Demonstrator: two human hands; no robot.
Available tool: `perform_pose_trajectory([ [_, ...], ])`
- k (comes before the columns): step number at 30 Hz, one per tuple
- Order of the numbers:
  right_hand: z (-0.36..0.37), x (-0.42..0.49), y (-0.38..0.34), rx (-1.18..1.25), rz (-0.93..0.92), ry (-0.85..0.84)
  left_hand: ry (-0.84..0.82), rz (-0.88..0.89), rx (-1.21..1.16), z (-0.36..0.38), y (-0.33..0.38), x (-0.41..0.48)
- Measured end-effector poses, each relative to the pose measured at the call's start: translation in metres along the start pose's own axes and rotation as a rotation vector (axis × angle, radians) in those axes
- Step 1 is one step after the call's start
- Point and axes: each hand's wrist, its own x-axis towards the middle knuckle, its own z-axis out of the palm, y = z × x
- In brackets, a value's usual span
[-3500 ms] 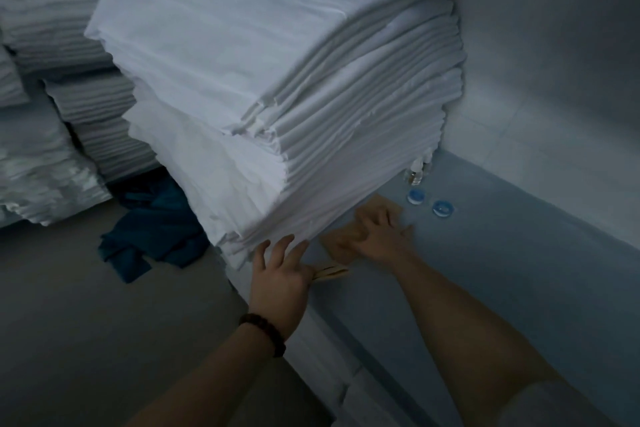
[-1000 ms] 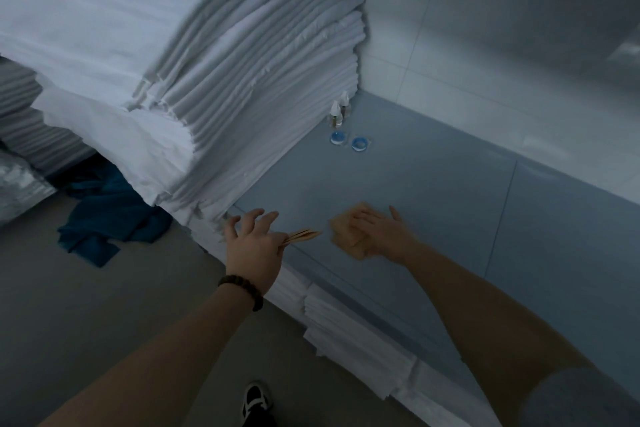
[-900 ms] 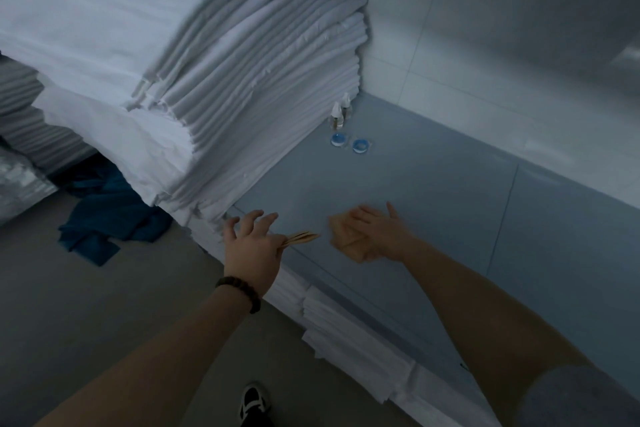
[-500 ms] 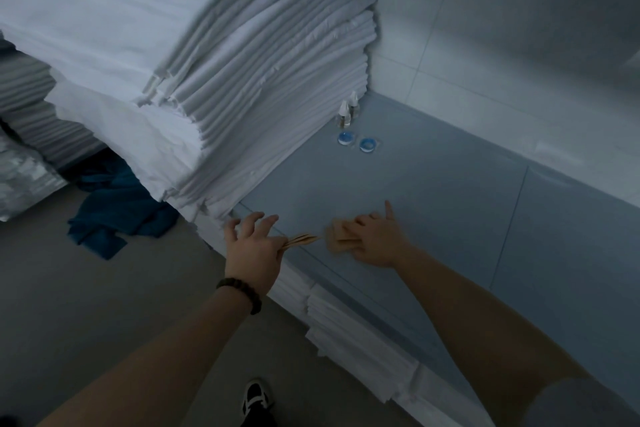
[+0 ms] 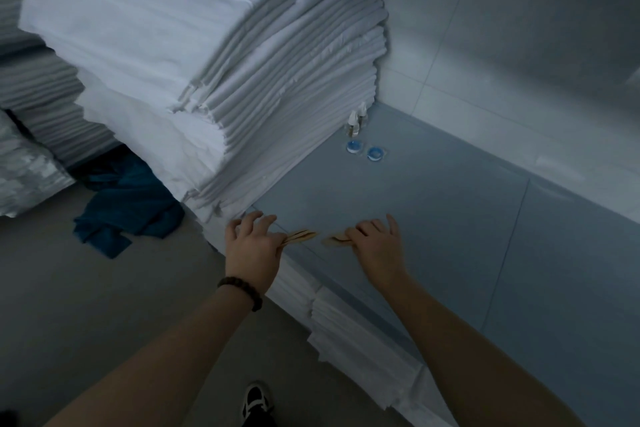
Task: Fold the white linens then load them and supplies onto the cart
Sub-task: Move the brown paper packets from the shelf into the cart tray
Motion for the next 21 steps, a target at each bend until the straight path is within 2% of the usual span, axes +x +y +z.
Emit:
perform_pose_trajectory([
  [6,-0.041,0.020,-0.034,0.058,0.026,0.130,0.131,0.004,0.009,-0.032,-0.024,-0.006],
  [12,-0.066,0.044,-0.076,0.150,-0.016,0.226,0.257,-0.102,0.069,-0.073,-0.056,-0.022],
  [21,-0.099,0.066,-0.135,0.349,-0.236,0.335,0.437,-0.341,0.229,-0.132,-0.066,-0.076],
])
